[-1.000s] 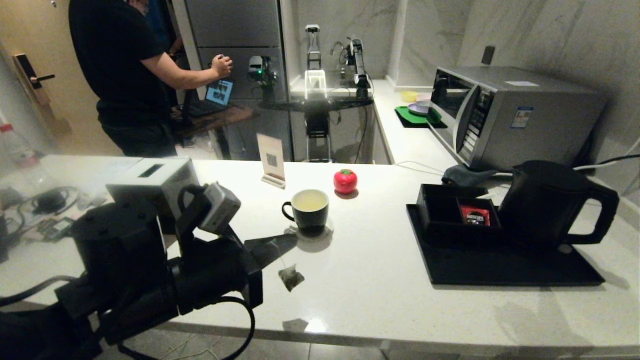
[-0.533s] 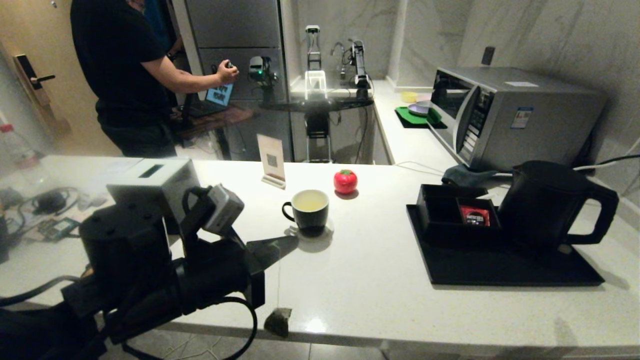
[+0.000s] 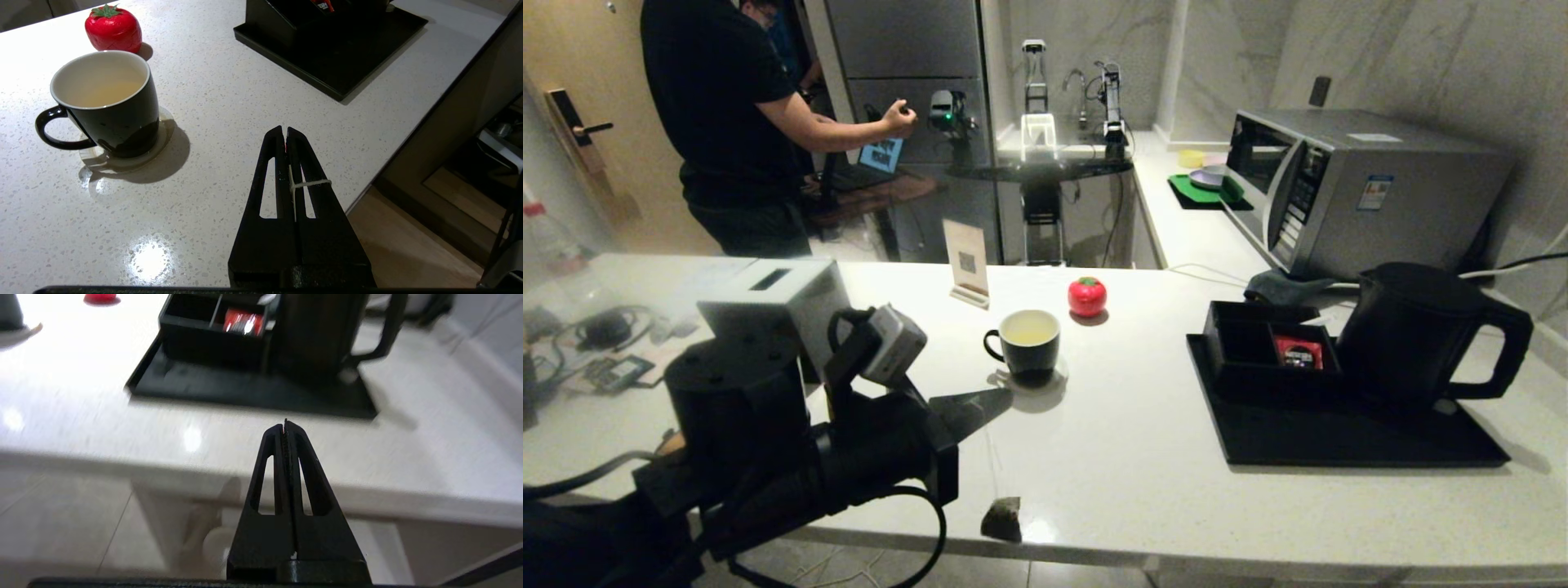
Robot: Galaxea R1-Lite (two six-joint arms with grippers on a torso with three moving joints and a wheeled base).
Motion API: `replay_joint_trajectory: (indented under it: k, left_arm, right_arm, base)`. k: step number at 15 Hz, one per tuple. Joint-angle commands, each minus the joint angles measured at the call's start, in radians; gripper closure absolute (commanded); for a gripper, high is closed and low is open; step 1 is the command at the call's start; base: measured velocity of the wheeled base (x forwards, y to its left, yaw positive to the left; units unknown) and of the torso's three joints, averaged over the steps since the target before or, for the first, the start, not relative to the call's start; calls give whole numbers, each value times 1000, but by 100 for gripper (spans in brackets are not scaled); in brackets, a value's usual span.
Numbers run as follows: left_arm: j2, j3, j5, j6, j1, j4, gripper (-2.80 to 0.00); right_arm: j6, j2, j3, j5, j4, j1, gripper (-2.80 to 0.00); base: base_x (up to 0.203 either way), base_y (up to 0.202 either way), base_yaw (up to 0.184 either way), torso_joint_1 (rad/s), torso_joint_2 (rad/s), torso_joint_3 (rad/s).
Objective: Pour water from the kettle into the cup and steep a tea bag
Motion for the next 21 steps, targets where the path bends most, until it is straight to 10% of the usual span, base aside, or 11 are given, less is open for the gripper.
replay_joint_trajectory:
  k: [1,21]
  left_arm:
    - [1,1,-2,-1,-1,-6,0]
    - [-71,75,11,-14,30,-6,0]
  right_arm:
    - [3,-103,-1,5,81,16,0]
    - [59,-214,-5,27,179,30,0]
  base:
    - [0,0,0,0,0,0]
    - [0,0,0,0,0,0]
